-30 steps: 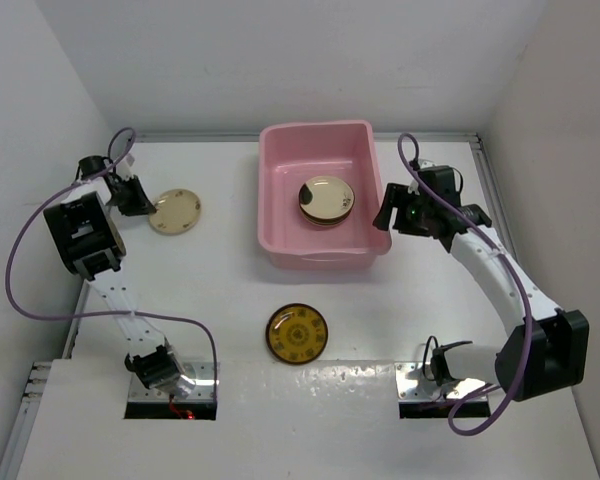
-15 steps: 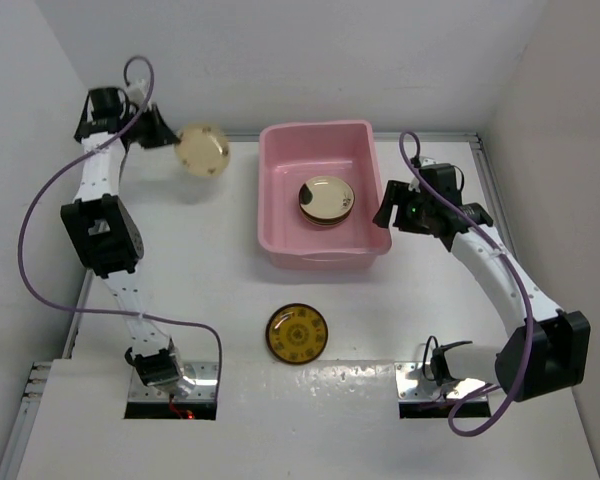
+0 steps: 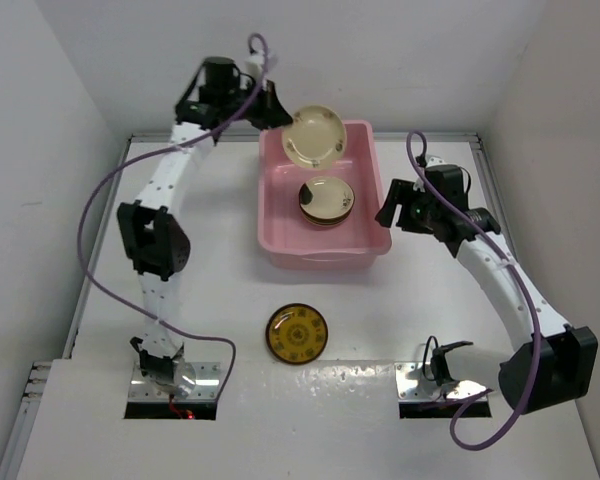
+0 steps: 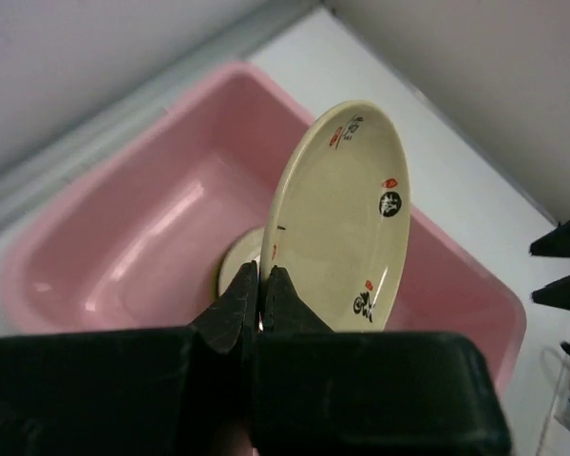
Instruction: Place the plates into the plastic bin on the countertop
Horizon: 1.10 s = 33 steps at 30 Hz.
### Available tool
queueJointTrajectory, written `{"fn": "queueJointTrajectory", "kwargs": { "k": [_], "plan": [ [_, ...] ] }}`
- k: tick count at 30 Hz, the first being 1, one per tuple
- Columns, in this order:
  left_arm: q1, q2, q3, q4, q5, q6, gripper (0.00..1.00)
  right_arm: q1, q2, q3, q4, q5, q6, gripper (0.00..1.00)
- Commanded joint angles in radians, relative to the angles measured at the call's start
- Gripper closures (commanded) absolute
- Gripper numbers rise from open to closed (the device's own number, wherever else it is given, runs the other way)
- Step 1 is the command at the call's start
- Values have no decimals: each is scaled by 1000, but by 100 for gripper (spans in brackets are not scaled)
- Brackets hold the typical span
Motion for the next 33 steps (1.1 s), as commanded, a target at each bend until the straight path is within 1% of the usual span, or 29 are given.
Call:
{"fn": "queueJointTrajectory", "kwargs": {
  "k": [1,5,9,12,14,15,16,17,19,20,21,22,23,24,25,26,27,29,30,31,32,33],
  "plan": [
    [-67,118,-34,-13,-27,-23,100,-4,-47,-11,-1,24,1,28],
    [-115,181,-23,37,-45,-32,100,-11,-75,-34,-10,34,1,28],
    [-138,224,-23,47,-45,-41,100,-17,-84,-48,-25,44,2,28],
    [-147,247,-54,47,-45,-32,100,-17,-97,-54,-29,49,-4,28],
    [-158,256,-87,47,-45,-20,83,-22,-94,-53,-32,47,-10,28],
    [-158,257,-98,37,-45,-20,73,-21,-92,-50,-30,47,-10,28],
    [-167,266,-112,37,-56,-6,62,-21,-87,-44,-33,40,-18,27],
    [-167,266,-112,37,-89,9,46,-21,-87,-33,-35,40,-21,27],
    [-167,266,-100,25,-113,23,36,-19,-83,-13,-56,25,-36,24],
    [-167,254,-71,14,-113,32,28,-14,-96,-5,-67,26,-39,24],
    [-167,253,-51,14,-126,32,25,-8,-98,2,-70,29,-44,24],
    [-154,223,-31,14,-137,32,19,-4,-103,12,-82,35,-47,23],
    [-154,205,3,5,-149,43,15,19,-130,9,-94,46,-47,23],
    [-129,180,12,5,-178,57,0,27,-138,7,-102,52,-41,23],
    [-129,153,12,5,-198,70,0,54,-149,1,-117,52,-32,23],
    [-114,84,12,5,-227,110,0,90,-170,-19,-121,87,-9,23],
    [-114,47,-6,-4,-317,136,0,113,-190,-34,-118,89,23,23],
    [-104,-18,-17,-44,-399,193,0,201,-222,-123,-83,87,85,25],
    [-91,-67,-17,-100,-454,230,0,258,-234,-151,-69,86,134,26],
    [-66,-93,-35,-125,-467,241,0,327,-244,-236,-11,90,161,30],
    [-46,-124,-58,-143,-467,241,0,328,-248,-261,10,90,207,32],
    [-26,-157,-125,-165,-476,253,0,437,-251,-284,57,107,246,34]
  ]
}}
